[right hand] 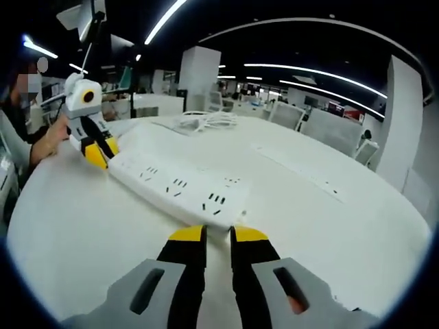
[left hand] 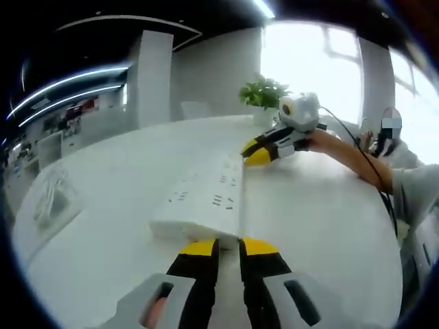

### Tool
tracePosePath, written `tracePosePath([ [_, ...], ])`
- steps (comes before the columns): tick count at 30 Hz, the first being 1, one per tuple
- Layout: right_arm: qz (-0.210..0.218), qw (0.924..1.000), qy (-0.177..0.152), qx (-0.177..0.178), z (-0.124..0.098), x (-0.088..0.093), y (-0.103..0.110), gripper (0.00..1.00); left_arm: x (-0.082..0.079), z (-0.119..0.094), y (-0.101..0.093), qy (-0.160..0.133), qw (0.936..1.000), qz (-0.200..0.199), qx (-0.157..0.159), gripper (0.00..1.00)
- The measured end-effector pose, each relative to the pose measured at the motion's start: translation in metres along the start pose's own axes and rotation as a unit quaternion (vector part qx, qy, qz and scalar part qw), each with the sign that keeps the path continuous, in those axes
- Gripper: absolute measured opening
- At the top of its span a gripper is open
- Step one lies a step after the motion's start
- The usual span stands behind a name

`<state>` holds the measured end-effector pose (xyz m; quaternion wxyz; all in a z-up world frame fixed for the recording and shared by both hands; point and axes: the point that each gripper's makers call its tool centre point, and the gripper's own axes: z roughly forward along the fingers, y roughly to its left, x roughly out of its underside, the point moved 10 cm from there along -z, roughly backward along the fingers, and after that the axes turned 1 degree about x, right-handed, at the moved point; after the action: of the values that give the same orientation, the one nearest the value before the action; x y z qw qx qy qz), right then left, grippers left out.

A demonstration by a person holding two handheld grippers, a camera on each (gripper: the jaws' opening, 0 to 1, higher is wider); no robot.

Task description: Straighten the power strip on the desk, plug the charger into it

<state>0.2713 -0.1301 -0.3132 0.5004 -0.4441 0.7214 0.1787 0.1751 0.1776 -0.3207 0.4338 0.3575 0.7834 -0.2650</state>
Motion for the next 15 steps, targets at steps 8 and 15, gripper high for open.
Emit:
tracePosePath([
  [8,-0.008,0.9999,0.006,-0.010,-0.0030,-0.0001,0.0004,0.13,0.0003,-0.0001,-0.0052,0.011,0.9997,0.018,0.015,0.12],
  [15,-0.009,0.9999,0.006,-0.011,-0.0034,0.0001,-0.0003,0.13,-0.0020,0.0010,-0.0034,0.015,0.9995,0.018,0.021,0.10],
])
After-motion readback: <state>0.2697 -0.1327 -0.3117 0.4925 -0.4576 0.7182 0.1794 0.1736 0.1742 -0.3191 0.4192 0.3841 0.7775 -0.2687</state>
